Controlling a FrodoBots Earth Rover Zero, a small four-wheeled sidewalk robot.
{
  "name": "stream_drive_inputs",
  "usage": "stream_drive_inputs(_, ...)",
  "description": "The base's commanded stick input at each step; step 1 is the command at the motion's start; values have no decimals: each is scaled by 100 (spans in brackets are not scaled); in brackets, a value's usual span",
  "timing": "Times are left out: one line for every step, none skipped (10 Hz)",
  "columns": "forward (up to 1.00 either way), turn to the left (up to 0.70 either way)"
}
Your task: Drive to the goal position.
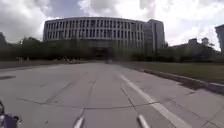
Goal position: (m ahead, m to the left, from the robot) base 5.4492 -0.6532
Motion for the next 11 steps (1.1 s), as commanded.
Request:
stream_drive_inputs(70, 0)
stream_drive_inputs(70, 0)
stream_drive_inputs(70, 0)
stream_drive_inputs(70, 0)
stream_drive_inputs(70, 0)
stream_drive_inputs(70, 0)
stream_drive_inputs(70, 0)
stream_drive_inputs(70, 0)
stream_drive_inputs(70, 0)
stream_drive_inputs(70, 0)
stream_drive_inputs(70, 0)
